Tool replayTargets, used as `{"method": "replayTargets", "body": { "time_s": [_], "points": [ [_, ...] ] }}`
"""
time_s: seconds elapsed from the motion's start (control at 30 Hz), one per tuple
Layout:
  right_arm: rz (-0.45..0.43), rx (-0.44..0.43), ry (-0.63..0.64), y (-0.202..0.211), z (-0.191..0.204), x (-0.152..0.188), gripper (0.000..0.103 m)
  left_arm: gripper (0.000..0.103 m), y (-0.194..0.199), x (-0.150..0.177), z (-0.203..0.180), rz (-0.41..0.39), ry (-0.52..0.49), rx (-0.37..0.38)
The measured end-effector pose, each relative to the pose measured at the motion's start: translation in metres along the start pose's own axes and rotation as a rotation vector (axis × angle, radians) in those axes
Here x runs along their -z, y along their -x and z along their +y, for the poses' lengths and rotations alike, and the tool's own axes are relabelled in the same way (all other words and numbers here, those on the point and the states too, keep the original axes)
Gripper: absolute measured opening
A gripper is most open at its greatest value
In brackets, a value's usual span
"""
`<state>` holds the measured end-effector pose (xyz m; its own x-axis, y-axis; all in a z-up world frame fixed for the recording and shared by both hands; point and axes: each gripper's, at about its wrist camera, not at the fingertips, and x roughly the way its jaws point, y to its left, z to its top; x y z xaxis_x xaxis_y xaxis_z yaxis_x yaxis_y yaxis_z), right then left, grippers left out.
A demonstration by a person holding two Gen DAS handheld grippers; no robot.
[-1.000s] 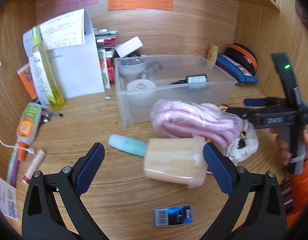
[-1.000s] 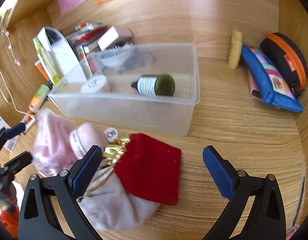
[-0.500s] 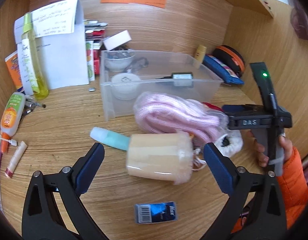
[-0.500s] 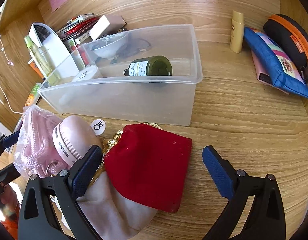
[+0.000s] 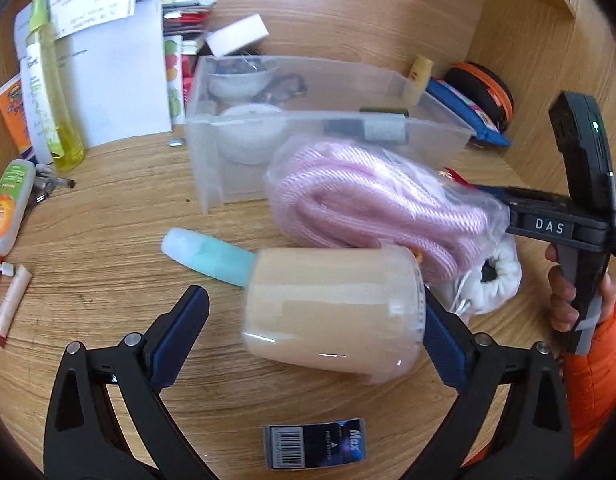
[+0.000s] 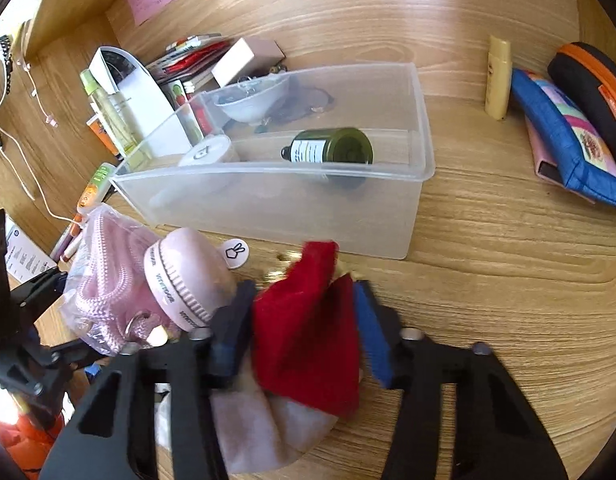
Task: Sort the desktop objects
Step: 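Grasp the red velvet pouch with the right gripper while the left gripper grasps the tape roll, then carry the pouch and tape roll over the clear box and release both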
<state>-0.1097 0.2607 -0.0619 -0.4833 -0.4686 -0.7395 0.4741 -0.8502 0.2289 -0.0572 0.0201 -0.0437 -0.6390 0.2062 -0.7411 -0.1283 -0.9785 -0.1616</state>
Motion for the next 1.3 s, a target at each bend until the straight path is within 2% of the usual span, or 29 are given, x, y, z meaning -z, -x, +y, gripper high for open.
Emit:
{"method": "replayTargets", "body": {
  "time_s": [0.13, 0.17, 0.23, 0.3, 0.33, 0.6, 0.77, 0.9, 1.0, 1.17, 1.3],
  "points": [
    [-0.018, 0.011, -0.023, 0.006, -0.007, -0.001, 0.031, 0.1, 0.008, 0.002, 0.008, -0.03, 0.018, -0.004],
    [-0.023, 0.005, -0.035, 0.008, -0.01, -0.001, 0.029, 0.097, 0.008, 0.002, 0.008, -0.029, 0.022, 0.004],
    [-0.035, 0.013, -0.046, 0.012, -0.013, -0.001, 0.027, 0.09, 0.009, 0.002, 0.007, -0.037, 0.023, 0.02],
    [-0.056, 0.019, -0.058, 0.018, -0.016, -0.001, 0.027, 0.071, 0.009, 0.001, 0.003, -0.041, 0.021, 0.02],
    [-0.062, 0.019, -0.063, 0.02, -0.017, -0.002, 0.027, 0.069, 0.009, 0.0, 0.0, -0.042, 0.017, 0.013],
    [-0.128, 0.032, -0.069, 0.045, -0.022, -0.007, 0.027, 0.068, 0.015, -0.002, 0.0, -0.073, 0.034, -0.04],
    [-0.155, 0.035, -0.051, 0.053, -0.018, -0.013, 0.027, 0.068, 0.031, -0.006, 0.004, -0.128, 0.065, -0.079],
    [-0.173, -0.011, -0.053, 0.052, -0.014, -0.02, 0.027, 0.068, 0.046, -0.012, 0.01, -0.168, 0.092, -0.072],
    [-0.185, -0.011, -0.04, 0.049, -0.007, -0.024, 0.027, 0.068, 0.054, -0.015, 0.014, -0.189, 0.105, -0.078],
    [-0.226, -0.043, -0.017, 0.051, 0.006, -0.04, 0.027, 0.068, 0.067, -0.032, 0.017, -0.241, 0.11, -0.07],
    [-0.273, -0.037, 0.027, 0.058, 0.017, -0.06, 0.027, 0.068, 0.072, -0.053, 0.017, -0.285, 0.089, -0.103]
  ]
}}
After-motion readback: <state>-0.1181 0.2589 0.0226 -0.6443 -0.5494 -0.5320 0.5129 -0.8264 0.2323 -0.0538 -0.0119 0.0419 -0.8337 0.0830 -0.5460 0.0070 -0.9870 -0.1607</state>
